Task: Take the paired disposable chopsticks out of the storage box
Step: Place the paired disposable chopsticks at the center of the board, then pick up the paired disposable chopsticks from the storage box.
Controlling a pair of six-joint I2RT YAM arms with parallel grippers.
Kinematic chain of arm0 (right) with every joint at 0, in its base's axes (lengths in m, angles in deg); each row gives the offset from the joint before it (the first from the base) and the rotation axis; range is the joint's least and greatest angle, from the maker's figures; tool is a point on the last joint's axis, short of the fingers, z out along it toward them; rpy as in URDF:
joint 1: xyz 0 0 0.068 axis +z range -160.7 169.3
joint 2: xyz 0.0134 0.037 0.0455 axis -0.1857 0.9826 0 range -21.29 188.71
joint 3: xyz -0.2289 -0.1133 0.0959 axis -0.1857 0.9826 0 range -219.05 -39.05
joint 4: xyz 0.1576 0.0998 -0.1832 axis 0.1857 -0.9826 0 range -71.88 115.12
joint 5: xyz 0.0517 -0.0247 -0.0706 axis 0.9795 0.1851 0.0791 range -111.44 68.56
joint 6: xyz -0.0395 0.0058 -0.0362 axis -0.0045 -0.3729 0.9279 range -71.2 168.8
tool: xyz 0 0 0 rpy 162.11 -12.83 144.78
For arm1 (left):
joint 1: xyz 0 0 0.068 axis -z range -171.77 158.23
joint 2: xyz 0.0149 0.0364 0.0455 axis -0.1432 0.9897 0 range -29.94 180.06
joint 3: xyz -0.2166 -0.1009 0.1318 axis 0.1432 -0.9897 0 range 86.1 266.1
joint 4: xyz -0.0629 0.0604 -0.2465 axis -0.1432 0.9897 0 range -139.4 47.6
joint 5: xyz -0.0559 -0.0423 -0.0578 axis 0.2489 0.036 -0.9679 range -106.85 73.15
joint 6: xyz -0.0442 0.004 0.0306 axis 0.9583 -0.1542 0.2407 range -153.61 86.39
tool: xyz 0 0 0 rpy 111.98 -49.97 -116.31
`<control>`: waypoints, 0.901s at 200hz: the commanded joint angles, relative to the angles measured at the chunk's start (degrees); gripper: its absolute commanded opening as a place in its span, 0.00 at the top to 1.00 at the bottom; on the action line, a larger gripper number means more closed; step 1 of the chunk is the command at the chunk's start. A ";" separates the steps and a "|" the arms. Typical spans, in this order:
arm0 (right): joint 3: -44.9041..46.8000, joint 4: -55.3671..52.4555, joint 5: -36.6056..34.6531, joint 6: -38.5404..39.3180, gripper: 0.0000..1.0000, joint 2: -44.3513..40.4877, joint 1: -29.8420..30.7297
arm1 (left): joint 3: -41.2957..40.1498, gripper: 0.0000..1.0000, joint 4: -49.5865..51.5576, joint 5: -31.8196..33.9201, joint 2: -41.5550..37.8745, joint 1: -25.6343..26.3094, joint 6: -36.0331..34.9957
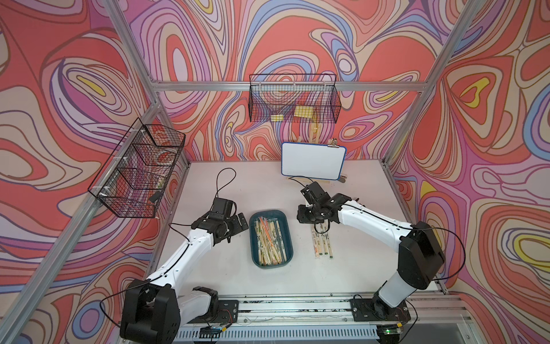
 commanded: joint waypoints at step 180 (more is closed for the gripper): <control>-11.29 3.55 2.55 -0.85 0.67 21.45 11.90 | -0.02 0.00 -0.52 1.29 0.90 0.18 -0.19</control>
